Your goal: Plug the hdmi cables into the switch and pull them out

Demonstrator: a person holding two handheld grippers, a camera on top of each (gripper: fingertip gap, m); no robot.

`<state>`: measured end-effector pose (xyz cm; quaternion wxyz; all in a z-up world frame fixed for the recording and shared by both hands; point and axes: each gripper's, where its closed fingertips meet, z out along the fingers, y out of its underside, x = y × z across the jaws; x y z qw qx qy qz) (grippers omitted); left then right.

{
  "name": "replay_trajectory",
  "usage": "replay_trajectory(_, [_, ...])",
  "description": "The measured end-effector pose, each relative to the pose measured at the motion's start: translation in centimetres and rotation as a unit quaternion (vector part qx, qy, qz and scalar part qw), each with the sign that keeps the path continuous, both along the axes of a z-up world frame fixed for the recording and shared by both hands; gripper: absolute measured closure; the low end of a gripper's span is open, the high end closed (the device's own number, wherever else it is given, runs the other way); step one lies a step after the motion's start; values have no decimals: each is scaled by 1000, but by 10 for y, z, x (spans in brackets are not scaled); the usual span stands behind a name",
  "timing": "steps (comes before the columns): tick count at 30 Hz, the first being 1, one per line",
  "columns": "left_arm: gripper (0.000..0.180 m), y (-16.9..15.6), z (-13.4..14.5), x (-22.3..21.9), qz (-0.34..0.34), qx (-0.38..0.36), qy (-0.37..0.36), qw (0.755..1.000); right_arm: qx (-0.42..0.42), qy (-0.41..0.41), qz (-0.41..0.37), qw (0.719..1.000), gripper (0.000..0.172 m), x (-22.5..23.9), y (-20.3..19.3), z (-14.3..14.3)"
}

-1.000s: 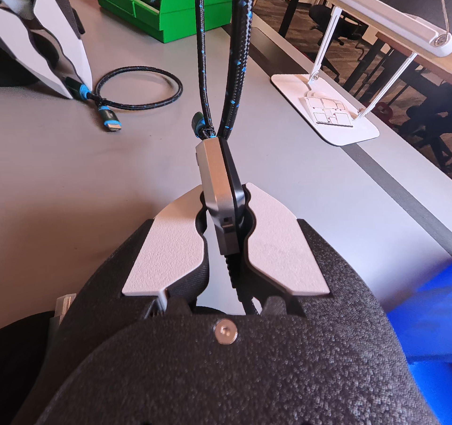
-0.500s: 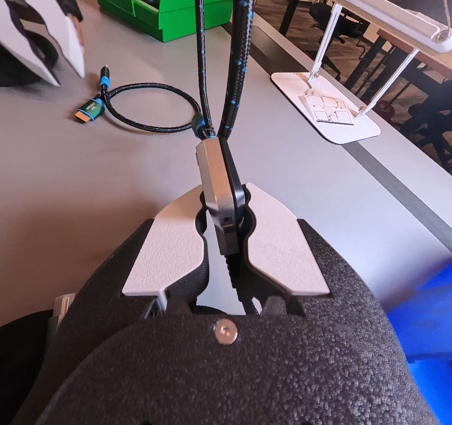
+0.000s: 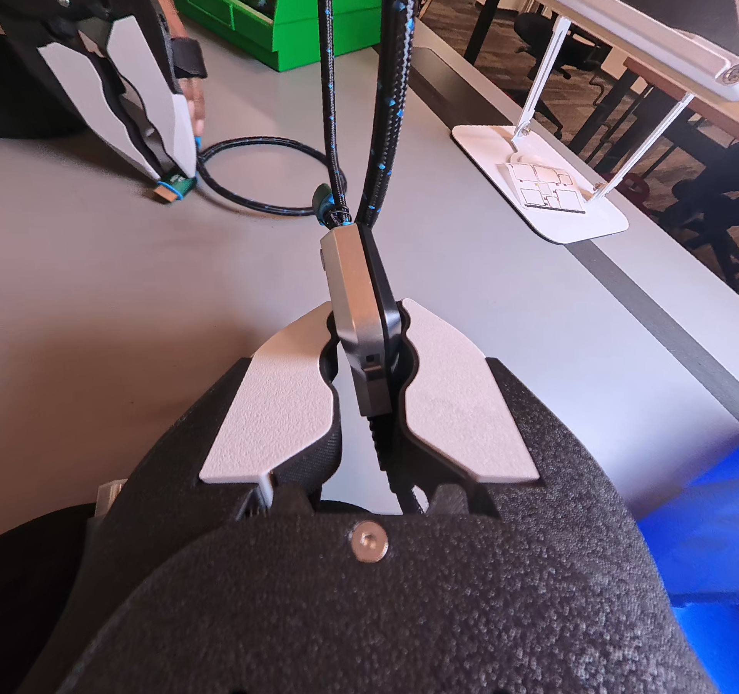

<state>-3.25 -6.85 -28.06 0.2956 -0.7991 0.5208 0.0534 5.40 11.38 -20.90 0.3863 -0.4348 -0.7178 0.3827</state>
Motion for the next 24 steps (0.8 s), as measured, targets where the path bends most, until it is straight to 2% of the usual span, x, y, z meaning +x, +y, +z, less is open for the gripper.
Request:
replay_trajectory(3, [165,11,0,-10,12,28,31,999,0,0,3,1000,146,0,-1,0])
replay_trajectory(7, [166,15,7,-19,64,30,-1,997,6,-2,7,1000,146,0,-2,-3])
replay_trajectory(11, [167,19,35,-25,119,44,-60,990,51,-1,14,999,146,-2,-8,-6])
replay_trajectory(15, [168,24,70,-28,167,51,-147,974,135,16,33,990,147,-4,-24,-7])
replay_trajectory(18, [169,29,94,-36,193,50,-199,960,232,39,61,970,147,-6,-43,-7])
replay_trajectory(21, [169,32,110,-33,195,28,-214,957,356,51,70,930,147,-11,-56,-12])
replay_trajectory(24, [169,33,108,-2,167,-19,-203,965,439,62,71,894,147,-20,-68,-18])
